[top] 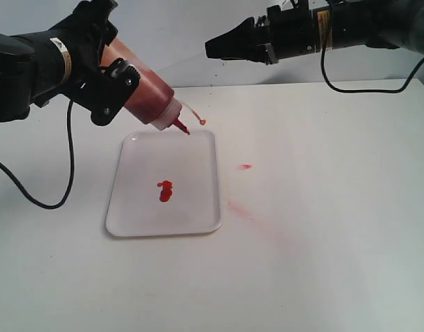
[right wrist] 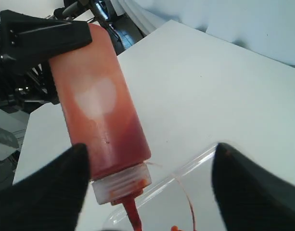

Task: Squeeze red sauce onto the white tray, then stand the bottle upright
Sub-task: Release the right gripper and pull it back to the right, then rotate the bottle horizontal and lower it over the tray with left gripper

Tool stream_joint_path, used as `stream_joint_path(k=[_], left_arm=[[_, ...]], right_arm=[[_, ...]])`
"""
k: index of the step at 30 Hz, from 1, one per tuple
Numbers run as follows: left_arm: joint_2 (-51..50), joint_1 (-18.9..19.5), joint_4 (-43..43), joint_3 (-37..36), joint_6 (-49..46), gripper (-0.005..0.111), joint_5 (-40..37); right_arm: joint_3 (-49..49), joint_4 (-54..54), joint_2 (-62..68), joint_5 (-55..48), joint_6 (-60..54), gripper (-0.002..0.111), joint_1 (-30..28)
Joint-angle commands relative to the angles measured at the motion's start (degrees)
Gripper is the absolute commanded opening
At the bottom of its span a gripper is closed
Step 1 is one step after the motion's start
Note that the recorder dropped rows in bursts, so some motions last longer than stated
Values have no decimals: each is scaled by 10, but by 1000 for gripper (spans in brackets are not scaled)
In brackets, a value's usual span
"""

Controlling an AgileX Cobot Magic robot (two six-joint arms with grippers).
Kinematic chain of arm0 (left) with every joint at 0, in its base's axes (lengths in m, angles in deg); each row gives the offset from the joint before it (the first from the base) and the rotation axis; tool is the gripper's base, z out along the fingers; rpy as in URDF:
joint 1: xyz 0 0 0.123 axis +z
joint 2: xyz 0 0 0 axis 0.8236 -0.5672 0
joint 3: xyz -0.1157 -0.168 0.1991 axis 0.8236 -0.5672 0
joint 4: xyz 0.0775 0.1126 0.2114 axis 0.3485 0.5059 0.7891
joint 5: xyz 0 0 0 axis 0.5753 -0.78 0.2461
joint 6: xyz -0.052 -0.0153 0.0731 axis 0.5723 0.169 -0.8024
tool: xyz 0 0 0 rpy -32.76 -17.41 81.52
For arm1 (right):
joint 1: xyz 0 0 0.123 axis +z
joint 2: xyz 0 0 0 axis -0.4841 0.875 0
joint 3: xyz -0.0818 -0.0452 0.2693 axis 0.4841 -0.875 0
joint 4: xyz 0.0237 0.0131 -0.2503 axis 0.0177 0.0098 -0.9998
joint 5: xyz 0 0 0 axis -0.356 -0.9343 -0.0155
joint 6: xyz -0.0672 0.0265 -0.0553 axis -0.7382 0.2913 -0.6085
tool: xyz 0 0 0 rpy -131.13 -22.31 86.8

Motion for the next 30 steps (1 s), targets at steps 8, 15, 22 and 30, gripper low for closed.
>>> stream_joint_path(k=[8, 15, 22, 30], left_arm=[[5, 0, -85, 1, 76, 0, -11], [5, 0, -123, 1, 76, 0, -11], [5, 0, -180, 1, 76, 0, -11], [5, 0, -306, 1, 78, 0, -3]], right_arm=[[1, 7, -4, 4, -48, 0, -37], [-84, 7, -4, 4, -136, 0, -81], [-222, 7, -5, -44, -251, 0, -111], [-348, 35, -15, -90, -315, 0, -113]])
